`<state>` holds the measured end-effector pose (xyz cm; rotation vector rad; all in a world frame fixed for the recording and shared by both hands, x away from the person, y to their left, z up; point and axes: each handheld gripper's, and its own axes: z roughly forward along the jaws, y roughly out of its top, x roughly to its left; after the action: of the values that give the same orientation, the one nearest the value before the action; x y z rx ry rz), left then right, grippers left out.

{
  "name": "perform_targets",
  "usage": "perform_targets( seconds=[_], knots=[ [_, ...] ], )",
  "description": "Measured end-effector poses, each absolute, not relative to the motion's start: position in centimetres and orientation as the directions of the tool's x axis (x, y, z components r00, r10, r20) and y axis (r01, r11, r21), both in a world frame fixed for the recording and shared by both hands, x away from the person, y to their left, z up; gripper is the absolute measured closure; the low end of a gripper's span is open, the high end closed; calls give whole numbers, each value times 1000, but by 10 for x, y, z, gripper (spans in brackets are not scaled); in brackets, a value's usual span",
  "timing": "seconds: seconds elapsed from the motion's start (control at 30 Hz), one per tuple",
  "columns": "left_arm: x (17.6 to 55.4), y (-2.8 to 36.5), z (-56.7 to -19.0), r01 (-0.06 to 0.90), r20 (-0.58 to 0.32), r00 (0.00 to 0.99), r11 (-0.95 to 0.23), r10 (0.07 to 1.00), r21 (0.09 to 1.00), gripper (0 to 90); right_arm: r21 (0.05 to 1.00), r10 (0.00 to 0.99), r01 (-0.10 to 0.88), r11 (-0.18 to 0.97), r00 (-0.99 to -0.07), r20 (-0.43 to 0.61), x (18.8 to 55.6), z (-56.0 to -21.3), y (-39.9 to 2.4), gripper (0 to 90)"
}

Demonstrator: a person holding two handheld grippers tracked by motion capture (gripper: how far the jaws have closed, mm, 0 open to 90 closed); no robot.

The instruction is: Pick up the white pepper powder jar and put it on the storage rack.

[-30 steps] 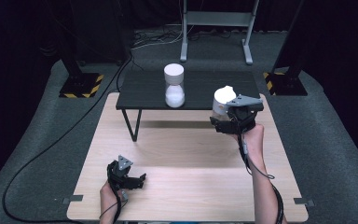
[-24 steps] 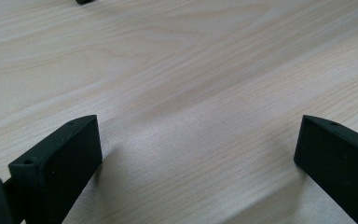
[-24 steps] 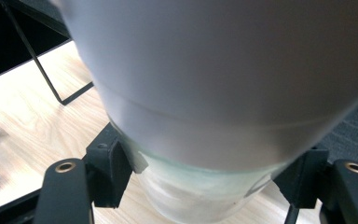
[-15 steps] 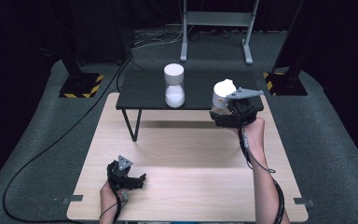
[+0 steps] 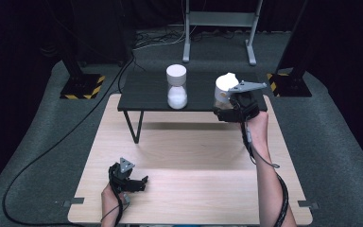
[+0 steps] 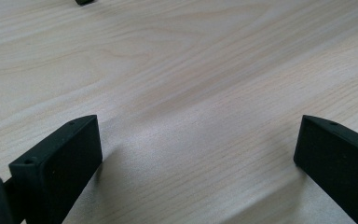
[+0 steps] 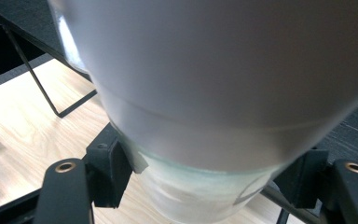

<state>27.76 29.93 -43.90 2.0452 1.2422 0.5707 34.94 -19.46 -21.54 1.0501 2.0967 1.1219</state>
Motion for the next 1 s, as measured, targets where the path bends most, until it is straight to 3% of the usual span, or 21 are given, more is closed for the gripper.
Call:
perform_targets(
  seconds=[1.0],
  knots=[
    [277, 299, -439, 598, 26, 451, -324, 892, 733, 10, 840, 840, 424, 340, -538, -68, 385, -206, -179, 303]
  ],
)
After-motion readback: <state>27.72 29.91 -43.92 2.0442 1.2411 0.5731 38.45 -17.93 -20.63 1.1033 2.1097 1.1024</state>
